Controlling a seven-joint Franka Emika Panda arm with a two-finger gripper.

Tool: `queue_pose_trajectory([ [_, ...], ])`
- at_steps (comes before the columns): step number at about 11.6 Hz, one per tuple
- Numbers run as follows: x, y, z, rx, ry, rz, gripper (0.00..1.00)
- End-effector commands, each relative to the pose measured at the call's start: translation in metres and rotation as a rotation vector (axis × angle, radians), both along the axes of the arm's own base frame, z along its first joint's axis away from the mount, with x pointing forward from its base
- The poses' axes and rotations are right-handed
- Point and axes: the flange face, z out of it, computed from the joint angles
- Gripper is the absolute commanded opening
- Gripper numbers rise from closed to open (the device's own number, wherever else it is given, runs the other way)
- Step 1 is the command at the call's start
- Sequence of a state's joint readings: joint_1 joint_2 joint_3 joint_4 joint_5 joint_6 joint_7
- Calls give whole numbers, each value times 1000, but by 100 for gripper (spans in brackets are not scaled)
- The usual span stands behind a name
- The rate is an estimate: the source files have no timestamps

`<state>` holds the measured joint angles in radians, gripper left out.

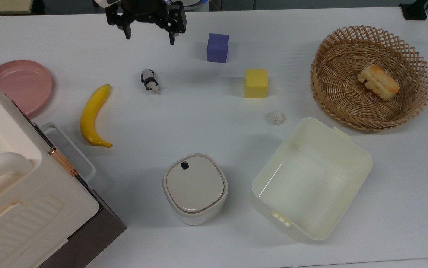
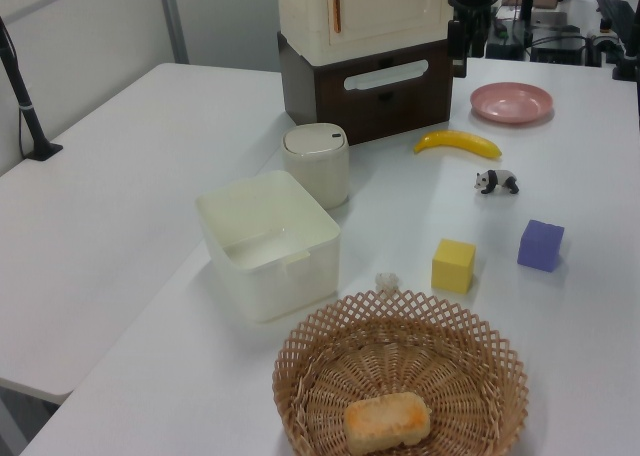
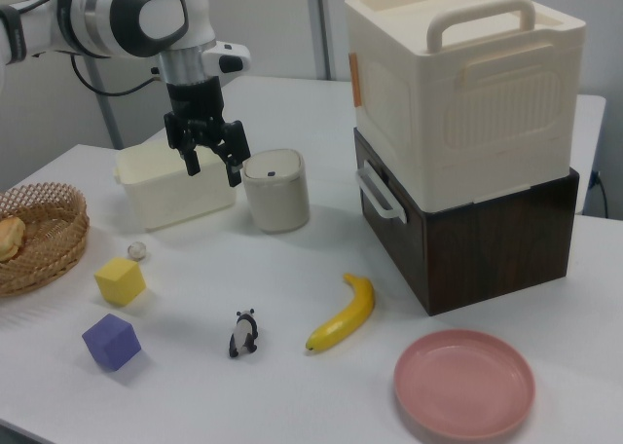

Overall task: Open the trash can
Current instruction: 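Move the gripper forward toward the small cream trash can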

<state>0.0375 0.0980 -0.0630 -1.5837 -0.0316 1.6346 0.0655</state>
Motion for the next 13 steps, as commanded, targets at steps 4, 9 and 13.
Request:
queue_pose_trajectory([
  [4,-16,-23,13,-17,51,-43,100],
  [9,-13,-20,8,-34,60,-34,100],
  [13,-16,-17,10,-26,60,-38,100],
])
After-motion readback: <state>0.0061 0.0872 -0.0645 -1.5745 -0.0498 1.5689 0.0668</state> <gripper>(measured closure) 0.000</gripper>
